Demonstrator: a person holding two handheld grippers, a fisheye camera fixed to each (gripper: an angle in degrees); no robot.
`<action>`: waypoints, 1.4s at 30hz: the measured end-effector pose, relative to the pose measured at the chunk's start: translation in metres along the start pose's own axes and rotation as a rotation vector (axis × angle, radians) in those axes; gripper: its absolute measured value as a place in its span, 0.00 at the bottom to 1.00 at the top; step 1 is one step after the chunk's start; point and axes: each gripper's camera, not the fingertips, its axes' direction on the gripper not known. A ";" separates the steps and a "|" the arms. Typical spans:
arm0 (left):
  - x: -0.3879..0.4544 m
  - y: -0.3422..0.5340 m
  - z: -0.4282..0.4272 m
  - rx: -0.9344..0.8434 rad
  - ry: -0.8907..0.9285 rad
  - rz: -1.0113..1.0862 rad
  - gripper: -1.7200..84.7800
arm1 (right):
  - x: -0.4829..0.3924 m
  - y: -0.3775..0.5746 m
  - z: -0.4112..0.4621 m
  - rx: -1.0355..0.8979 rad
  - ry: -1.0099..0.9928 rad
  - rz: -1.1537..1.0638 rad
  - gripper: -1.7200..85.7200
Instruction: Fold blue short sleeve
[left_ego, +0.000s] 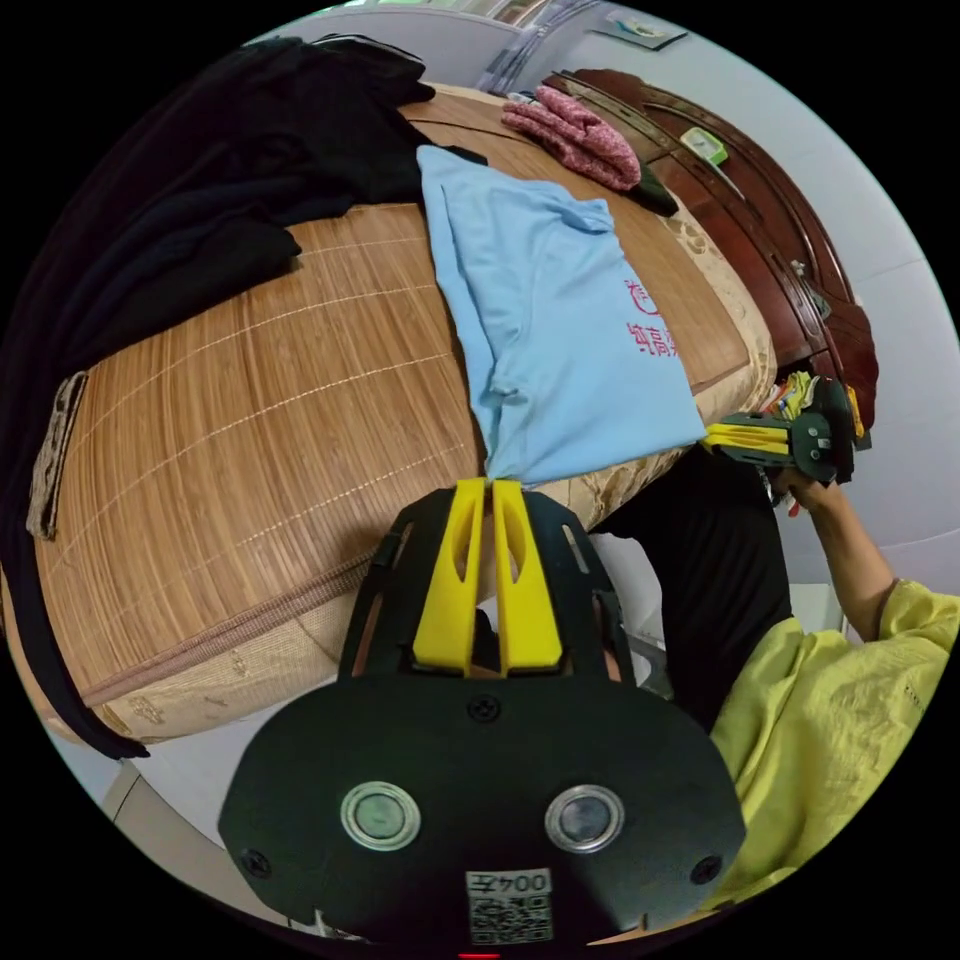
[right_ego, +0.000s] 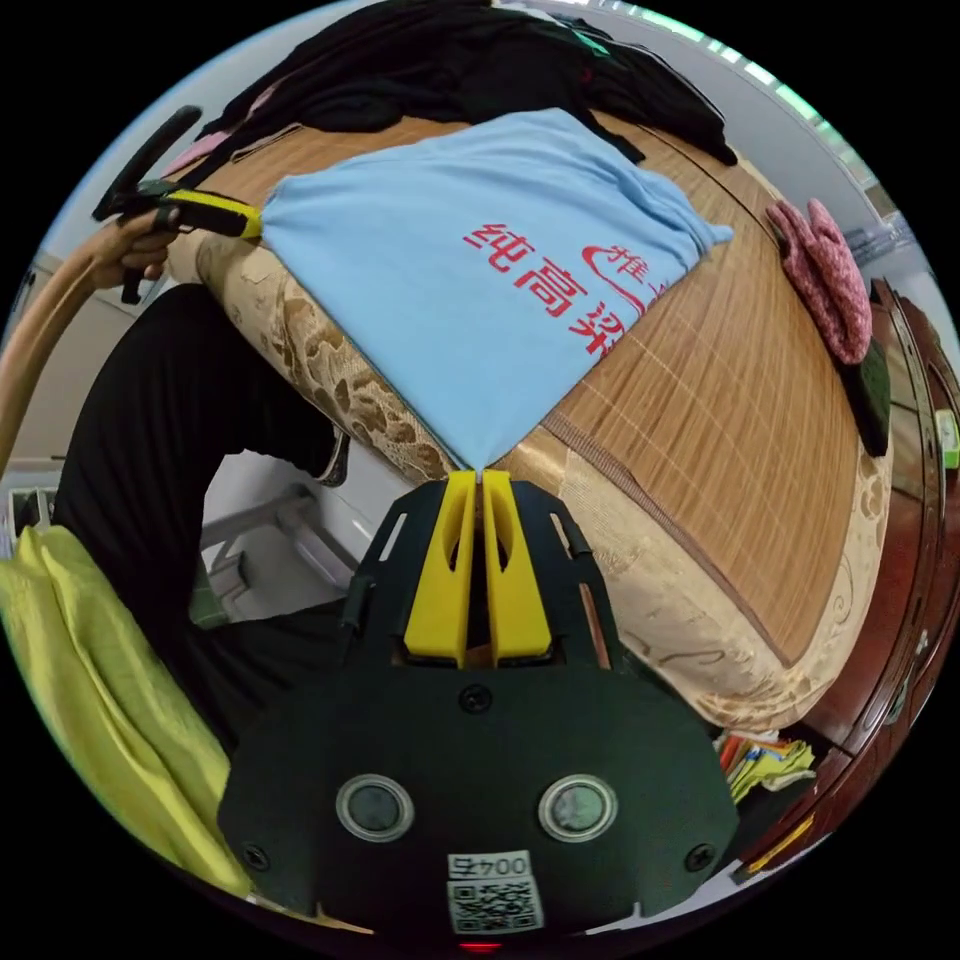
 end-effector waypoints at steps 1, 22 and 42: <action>0.003 -0.001 -0.003 -0.006 0.006 0.010 0.09 | 0.008 -0.001 -0.001 -0.035 -0.007 0.036 0.05; 0.170 -0.180 -0.014 -0.285 -0.298 0.143 0.08 | 0.085 -0.142 0.039 -0.314 0.005 0.001 0.01; 0.277 -0.277 -0.040 -0.356 -0.388 0.294 0.05 | 0.221 -0.159 0.064 -0.195 -0.151 -0.006 0.03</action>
